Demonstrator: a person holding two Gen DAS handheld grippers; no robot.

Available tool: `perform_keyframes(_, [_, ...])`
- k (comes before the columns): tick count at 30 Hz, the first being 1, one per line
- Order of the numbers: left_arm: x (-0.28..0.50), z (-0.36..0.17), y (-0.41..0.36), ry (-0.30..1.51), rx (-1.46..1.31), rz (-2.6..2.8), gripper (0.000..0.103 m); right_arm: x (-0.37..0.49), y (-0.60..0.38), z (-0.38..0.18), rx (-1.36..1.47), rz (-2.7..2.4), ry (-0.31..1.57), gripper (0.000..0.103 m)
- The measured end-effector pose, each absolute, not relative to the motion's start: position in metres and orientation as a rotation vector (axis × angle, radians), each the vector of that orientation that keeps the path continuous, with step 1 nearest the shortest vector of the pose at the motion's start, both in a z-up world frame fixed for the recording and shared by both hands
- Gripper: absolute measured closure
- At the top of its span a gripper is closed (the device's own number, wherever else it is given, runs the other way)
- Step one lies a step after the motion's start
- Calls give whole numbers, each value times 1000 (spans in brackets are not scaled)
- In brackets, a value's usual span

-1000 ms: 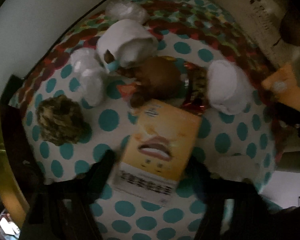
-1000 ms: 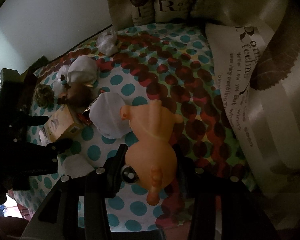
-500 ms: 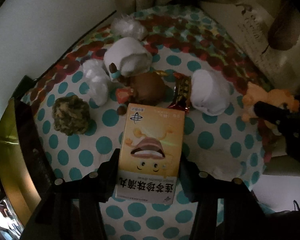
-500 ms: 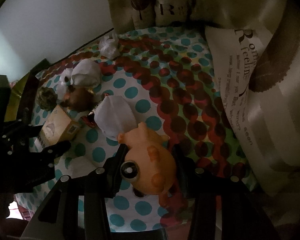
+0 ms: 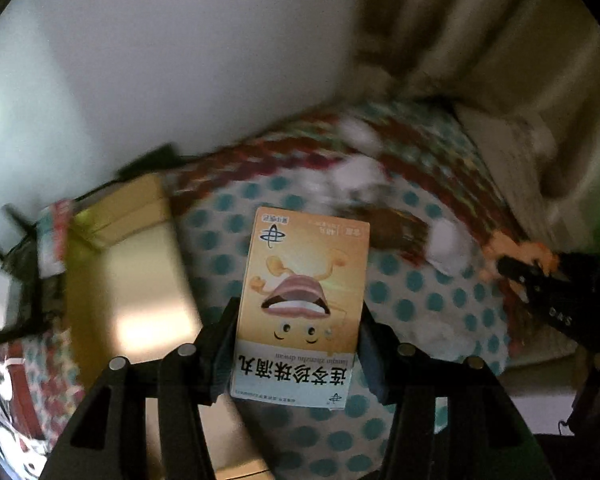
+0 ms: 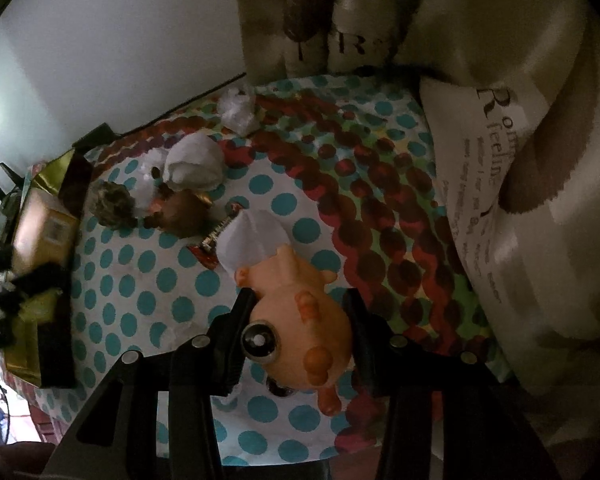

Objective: Organize objects
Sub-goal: 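Carry box into gold tray and open left tool while right tool holds pig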

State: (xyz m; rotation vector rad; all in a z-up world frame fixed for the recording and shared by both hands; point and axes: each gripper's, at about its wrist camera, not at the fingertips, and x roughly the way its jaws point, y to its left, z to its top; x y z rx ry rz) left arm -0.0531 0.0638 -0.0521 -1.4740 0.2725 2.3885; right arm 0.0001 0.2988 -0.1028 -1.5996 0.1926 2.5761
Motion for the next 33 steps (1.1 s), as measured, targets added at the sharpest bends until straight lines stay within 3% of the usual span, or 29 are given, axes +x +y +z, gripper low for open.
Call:
perform_keyframes(12, [-68,-79,-47,-2,-1705,2574,49,-10,265,-88,-1590,2659,121,61])
perform_keyframes(33, [-68,-135,-72,-35,-1877,2544,49,-7,222,-76,-1597,2713,20,61])
